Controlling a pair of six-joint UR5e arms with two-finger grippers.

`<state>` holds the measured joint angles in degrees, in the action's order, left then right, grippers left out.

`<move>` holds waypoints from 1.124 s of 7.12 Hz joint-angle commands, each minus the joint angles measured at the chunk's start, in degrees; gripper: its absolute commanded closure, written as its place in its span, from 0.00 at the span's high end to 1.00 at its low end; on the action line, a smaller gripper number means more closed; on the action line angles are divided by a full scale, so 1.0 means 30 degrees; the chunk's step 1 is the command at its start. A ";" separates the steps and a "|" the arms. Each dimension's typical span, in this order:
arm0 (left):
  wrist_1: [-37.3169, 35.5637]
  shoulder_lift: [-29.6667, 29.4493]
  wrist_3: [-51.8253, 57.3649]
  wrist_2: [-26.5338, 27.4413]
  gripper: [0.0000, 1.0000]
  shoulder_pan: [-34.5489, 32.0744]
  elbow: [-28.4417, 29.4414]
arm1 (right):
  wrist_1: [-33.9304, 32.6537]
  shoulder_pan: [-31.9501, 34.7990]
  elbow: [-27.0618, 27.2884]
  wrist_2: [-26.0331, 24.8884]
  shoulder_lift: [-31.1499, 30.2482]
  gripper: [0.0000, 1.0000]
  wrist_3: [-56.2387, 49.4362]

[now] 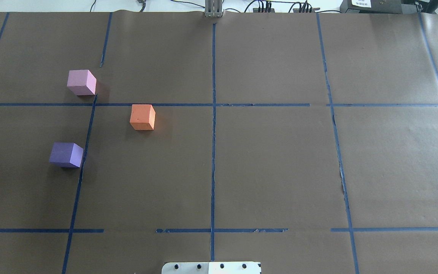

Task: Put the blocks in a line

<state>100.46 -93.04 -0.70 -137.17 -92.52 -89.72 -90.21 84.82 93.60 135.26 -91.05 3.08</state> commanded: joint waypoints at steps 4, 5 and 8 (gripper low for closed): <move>0.0967 -0.1265 -0.2236 -0.0098 1.00 0.2937 -0.0884 | -0.0019 -0.0001 0.0000 0.0000 0.0000 1.00 0.0000; 0.0939 -0.1794 -0.5040 -0.0069 1.00 0.4370 -0.1754 | 0.0010 -0.0001 0.0000 0.0000 0.0000 1.00 0.0000; 0.0938 -0.3755 -1.0000 0.0134 1.00 0.7534 -0.3018 | -0.0019 -0.0001 0.0000 0.0000 0.0000 1.00 0.0000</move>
<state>103.18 -101.87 -23.78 -137.11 -74.56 -97.10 -90.22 84.82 93.60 135.26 -91.05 3.11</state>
